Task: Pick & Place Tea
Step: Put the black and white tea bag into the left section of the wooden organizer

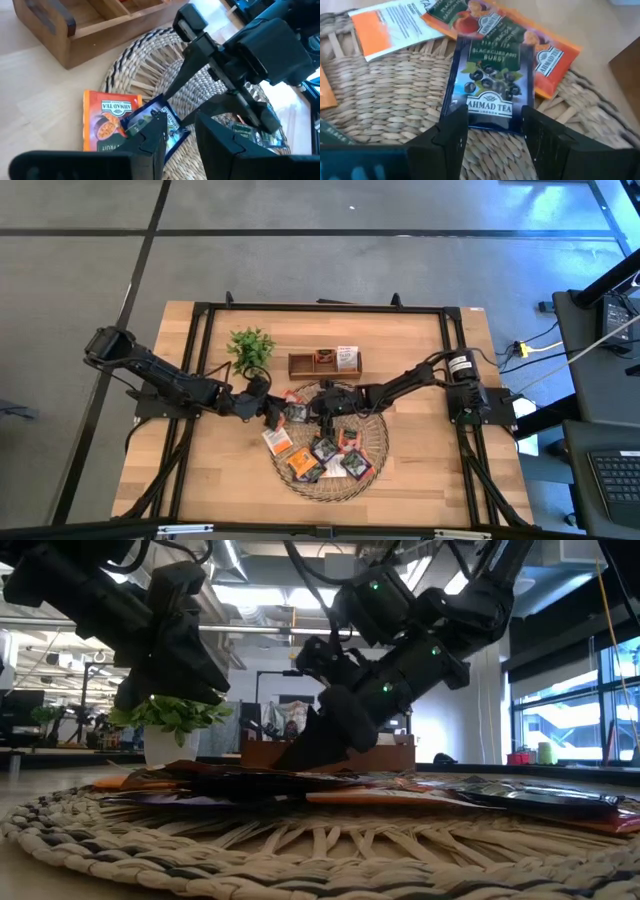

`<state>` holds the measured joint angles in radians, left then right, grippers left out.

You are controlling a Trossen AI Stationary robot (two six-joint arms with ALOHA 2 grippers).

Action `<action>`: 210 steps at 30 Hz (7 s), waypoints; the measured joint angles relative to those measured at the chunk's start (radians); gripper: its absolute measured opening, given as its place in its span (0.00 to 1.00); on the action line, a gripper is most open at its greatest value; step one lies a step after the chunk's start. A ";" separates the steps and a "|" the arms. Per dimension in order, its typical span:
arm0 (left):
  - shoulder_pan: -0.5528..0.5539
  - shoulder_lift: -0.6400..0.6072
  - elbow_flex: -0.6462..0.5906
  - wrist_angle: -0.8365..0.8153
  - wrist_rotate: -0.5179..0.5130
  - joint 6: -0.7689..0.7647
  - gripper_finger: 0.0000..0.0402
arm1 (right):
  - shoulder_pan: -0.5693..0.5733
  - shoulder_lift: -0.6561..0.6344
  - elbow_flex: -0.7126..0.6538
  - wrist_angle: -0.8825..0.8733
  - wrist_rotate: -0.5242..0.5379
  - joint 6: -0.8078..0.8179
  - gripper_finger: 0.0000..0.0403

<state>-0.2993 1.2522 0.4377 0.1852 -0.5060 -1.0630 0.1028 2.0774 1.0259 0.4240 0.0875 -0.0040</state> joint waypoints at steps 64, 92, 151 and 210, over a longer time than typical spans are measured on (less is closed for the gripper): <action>0.094 0.266 0.001 0.155 0.296 -0.516 0.13 | 0.007 0.017 0.000 -0.086 0.038 -0.005 0.46; 0.101 0.156 -0.001 -0.041 0.266 -0.452 0.30 | 0.008 0.017 0.000 -0.085 0.033 0.000 0.46; 0.101 0.167 0.001 0.046 0.188 -0.470 0.35 | 0.008 0.018 -0.001 -0.077 0.034 0.000 0.46; 0.185 0.031 0.135 0.112 0.333 0.107 0.01 | 0.046 -0.408 -0.062 -0.586 0.016 -0.097 0.46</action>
<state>-0.1147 1.2827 0.5729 0.2970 -0.1733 -0.9560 0.1489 1.6692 0.9635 -0.1619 0.1033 -0.1006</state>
